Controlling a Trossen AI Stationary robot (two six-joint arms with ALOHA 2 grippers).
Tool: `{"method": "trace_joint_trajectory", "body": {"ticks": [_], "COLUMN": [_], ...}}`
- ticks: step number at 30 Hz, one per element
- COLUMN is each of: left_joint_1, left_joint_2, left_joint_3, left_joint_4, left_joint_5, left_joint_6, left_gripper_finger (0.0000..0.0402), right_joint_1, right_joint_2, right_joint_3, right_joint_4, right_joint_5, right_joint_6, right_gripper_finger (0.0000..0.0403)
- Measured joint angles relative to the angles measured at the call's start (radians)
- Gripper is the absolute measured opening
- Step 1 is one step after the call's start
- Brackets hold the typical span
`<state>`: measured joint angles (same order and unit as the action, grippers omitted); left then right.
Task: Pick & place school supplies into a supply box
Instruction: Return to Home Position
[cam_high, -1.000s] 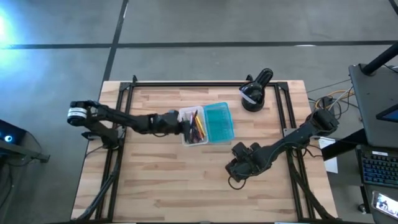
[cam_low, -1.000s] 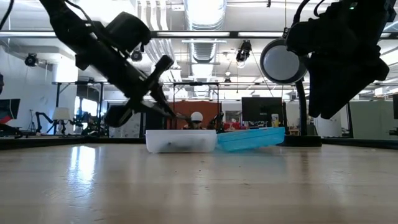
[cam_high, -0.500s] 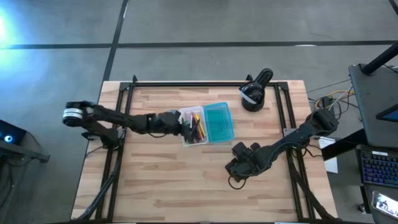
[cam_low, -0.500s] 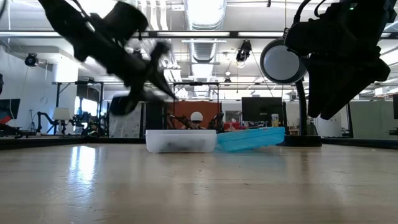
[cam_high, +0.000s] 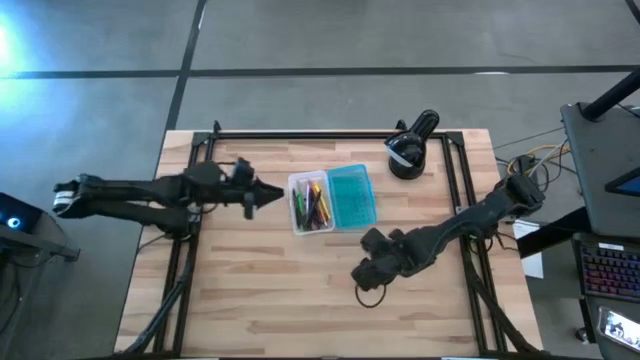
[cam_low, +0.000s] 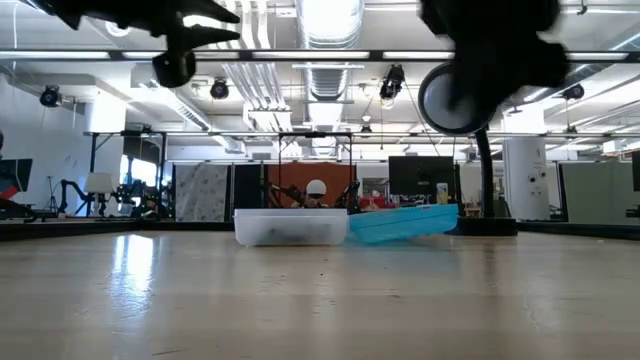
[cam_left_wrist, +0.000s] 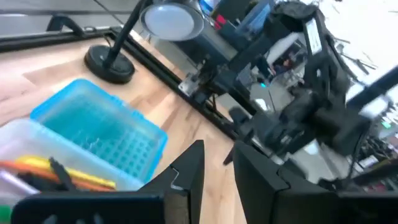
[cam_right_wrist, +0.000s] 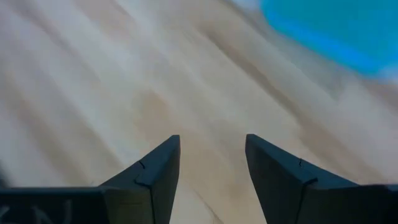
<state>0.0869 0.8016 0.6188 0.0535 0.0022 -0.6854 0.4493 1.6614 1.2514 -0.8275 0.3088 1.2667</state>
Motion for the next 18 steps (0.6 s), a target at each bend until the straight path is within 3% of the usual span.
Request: {"method": "trace_joint_trajectory", "body": {"ticks": [4, 8, 13, 18], "left_joint_1": [-0.005, -0.007, -0.032, -0.059], "left_joint_2": [-0.092, -0.161, -0.281, -0.469], "left_joint_3": [-0.004, -0.047, -0.146, -0.216], "left_joint_4": [-0.112, -0.143, -0.143, -0.184], "left_joint_5": [0.021, 0.077, 0.092, 0.092], "left_joint_6": [-0.028, -0.063, -0.103, -0.127], "left_gripper_finger": [0.0069, 0.0069, 0.0069, 0.0069], "right_joint_1": [-0.053, -0.147, -0.216, -0.224], "right_joint_2": [-0.042, -0.079, -0.076, -0.178], "right_joint_3": [0.048, -0.027, -0.174, -0.276], "right_joint_4": [0.211, 0.636, 1.126, 1.103], "right_joint_5": [0.033, -0.124, -0.253, -0.231], "right_joint_6": [-0.261, -0.458, -0.525, -0.530], "right_gripper_finger": [0.0173, 0.0173, 0.0173, 0.0173]}}
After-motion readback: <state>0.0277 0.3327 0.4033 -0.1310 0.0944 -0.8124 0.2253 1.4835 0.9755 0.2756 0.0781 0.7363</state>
